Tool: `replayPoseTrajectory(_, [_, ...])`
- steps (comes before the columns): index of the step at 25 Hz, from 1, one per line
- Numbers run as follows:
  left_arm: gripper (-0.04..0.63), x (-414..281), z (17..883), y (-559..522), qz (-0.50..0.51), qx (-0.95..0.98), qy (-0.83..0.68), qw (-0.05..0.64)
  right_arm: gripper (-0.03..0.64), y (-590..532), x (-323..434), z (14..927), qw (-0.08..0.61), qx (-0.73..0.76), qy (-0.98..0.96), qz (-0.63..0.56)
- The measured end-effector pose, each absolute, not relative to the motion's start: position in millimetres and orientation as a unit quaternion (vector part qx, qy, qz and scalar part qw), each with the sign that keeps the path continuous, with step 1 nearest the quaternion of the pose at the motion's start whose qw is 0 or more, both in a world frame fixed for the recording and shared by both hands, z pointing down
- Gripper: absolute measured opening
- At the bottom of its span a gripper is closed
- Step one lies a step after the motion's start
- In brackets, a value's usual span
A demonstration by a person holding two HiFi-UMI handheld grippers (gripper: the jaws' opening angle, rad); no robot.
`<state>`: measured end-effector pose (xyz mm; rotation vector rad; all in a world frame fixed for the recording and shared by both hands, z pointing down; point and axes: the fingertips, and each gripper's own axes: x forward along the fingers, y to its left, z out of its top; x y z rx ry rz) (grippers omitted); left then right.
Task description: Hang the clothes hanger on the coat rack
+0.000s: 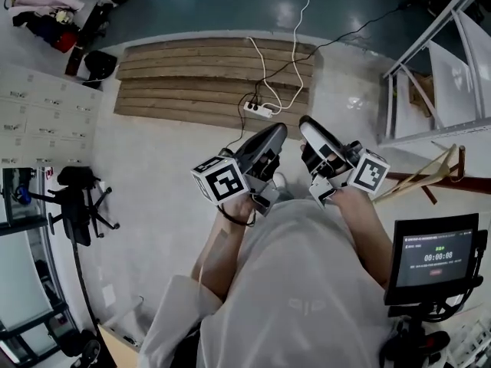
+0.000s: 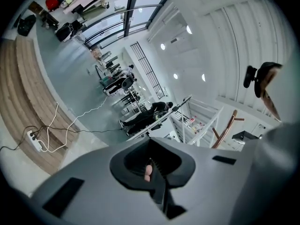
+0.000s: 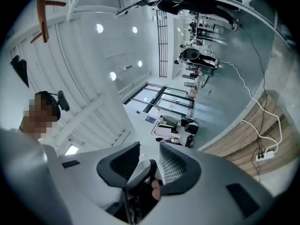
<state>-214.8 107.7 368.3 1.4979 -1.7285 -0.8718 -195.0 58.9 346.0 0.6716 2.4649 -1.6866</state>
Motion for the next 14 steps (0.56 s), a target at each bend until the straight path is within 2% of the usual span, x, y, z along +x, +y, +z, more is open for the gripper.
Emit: replayPoseTrajectory(14, [0.005, -198.1, 361.4, 82.6, -0.304, 0.626, -0.621, 0.361, 0.146, 37.5, -182.3, 340.2, 0.047, 0.152, 0.825, -0.542])
